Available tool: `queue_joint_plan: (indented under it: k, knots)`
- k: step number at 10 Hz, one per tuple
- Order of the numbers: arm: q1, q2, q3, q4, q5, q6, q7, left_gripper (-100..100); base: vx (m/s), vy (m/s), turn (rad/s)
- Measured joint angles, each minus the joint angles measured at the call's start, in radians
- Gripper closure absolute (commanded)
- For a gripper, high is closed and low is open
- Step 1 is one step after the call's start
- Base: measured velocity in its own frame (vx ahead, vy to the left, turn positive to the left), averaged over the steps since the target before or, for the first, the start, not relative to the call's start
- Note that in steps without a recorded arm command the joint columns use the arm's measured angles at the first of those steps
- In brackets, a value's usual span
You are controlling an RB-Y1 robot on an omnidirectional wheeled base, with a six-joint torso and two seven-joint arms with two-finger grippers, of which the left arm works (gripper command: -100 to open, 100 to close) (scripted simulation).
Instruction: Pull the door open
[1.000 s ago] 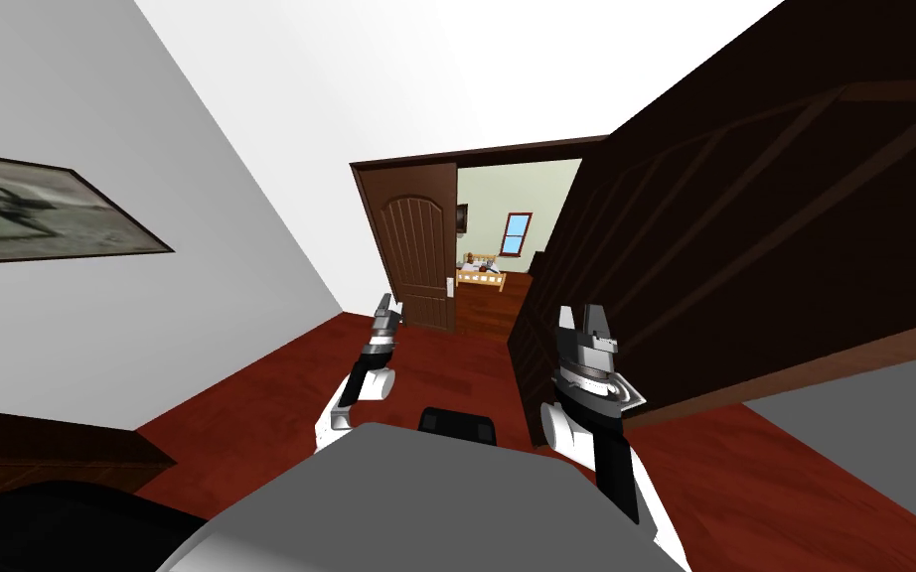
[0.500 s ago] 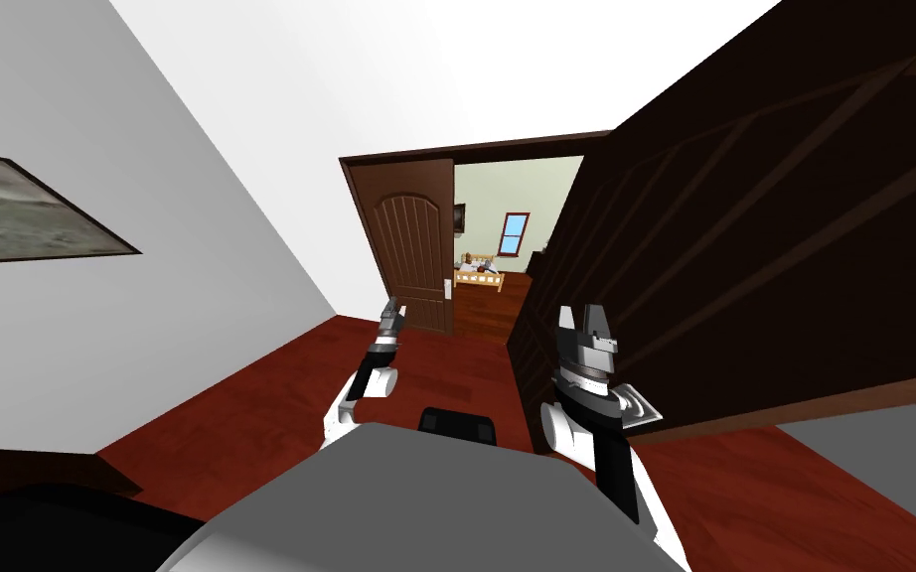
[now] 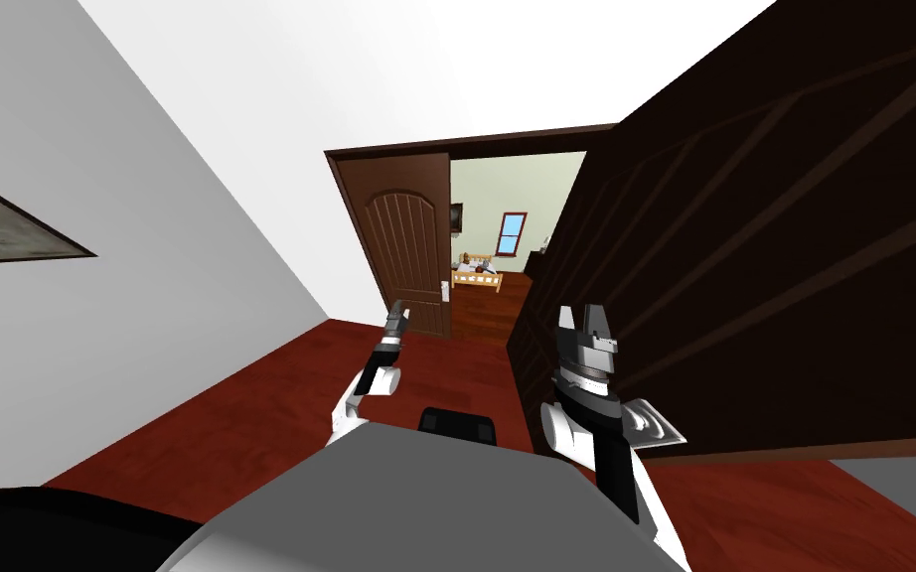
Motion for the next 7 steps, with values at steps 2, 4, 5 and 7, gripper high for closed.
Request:
queue_joint_plan:
  k: [2,4,5,7]
  knots:
    - [-0.022,0.007,0.003,0.05,0.001,0.003,0.006,-100,0.114,0.017,-0.06]
    - [-0.043,0.013,0.005,0.098,0.001,0.017,0.013,-100,0.125,0.002,-0.047]
    - [-0.049,0.01,0.001,0.121,-0.001,0.015,0.013,-100,0.113,0.033,-0.039]
    - [-0.064,0.012,0.001,0.154,-0.001,0.025,0.016,-100,0.097,0.009,-0.038]
